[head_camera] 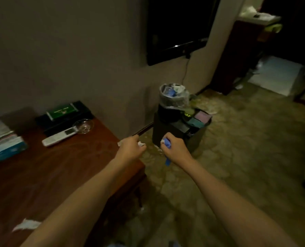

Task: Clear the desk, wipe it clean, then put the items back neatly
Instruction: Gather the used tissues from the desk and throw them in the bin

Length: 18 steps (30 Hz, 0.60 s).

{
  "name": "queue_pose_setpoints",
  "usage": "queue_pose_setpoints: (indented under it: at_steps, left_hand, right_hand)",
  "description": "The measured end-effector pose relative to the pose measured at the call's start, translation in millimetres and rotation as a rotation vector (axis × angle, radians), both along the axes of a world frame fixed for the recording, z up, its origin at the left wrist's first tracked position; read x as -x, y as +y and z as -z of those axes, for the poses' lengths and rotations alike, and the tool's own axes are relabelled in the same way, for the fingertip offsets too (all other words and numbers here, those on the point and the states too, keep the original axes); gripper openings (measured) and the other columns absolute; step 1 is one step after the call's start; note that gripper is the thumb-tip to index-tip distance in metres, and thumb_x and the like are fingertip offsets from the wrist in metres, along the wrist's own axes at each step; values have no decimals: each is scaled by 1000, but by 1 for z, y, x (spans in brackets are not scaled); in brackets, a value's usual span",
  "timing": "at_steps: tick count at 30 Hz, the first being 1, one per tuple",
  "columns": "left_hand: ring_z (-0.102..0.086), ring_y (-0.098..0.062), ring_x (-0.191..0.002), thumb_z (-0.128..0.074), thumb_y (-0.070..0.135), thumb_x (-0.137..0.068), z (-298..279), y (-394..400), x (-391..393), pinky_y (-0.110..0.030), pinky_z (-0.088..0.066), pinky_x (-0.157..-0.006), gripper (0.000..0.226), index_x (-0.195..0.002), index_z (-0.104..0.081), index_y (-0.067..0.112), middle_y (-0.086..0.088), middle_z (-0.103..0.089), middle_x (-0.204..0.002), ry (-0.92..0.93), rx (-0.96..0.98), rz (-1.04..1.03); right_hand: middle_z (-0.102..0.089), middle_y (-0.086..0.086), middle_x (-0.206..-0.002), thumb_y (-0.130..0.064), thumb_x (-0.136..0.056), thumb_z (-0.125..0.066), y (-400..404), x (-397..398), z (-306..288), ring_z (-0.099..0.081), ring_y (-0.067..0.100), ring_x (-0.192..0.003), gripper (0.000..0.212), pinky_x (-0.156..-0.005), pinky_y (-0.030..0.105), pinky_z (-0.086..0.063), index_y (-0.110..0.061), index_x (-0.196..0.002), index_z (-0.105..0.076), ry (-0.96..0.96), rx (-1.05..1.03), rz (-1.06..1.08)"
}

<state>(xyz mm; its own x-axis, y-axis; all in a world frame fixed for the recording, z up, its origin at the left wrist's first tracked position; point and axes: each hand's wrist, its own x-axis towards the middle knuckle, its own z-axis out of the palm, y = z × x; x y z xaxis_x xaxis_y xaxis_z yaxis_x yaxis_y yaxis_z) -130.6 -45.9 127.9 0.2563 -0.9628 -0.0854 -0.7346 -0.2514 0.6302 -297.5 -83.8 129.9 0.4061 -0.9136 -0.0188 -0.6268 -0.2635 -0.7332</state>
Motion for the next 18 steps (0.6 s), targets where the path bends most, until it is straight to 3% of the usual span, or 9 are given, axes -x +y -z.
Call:
queue_pose_setpoints:
  at_steps: [2,4,8,11,14,18]
  left_hand:
    - [-46,-4,-66,-59,23,-91,3,-22,25,-16,-34,-52,15,-100,-57,10,2,-55,-88,-10,-9,59]
    - [-47,-3,-64,-59,22,-92,8,-47,43,-15,-34,-51,17,-103,-58,10,-1,-57,-92,17,-28,103]
    - [-52,-5,-64,-60,23,-91,17,-105,69,-17,-36,-51,10,-88,-51,19,1,-56,-85,63,-67,143]
    - [-53,-8,-66,-60,23,-90,22,-159,81,-19,-39,-52,12,-84,-51,20,1,-55,-83,78,-85,159]
    - [-59,-16,-74,-61,23,-90,29,-222,87,-30,-51,-61,11,-89,-56,13,-5,-59,-87,87,-78,156]
    - [-63,-20,-81,-61,21,-89,27,-310,90,-38,-56,-74,14,-92,-59,7,-8,-62,-90,136,-87,142]
  right_hand:
    - [-52,-1,-75,-19,-94,-53,-15,30,2,-51,11,-64,7,-58,22,-40,-13,-91,-50,-15,-12,51]
    - [-52,-1,-75,-19,-94,-54,-32,55,8,-53,14,-67,9,-61,25,-43,-16,-88,-48,-21,-31,105]
    - [-49,-1,-72,-18,-92,-55,-79,92,25,-51,17,-66,25,-63,30,-40,-26,-74,-40,-5,-36,191]
    - [-51,0,-75,-19,-92,-55,-127,106,35,-52,17,-68,19,-64,32,-43,-23,-79,-43,8,-61,204]
    - [-46,-6,-70,-19,-92,-55,-188,114,43,-46,8,-61,27,-57,23,-37,-28,-74,-38,25,-38,209]
    - [-45,-9,-71,-20,-93,-56,-273,124,41,-46,5,-63,18,-55,22,-34,-23,-81,-42,66,-49,214]
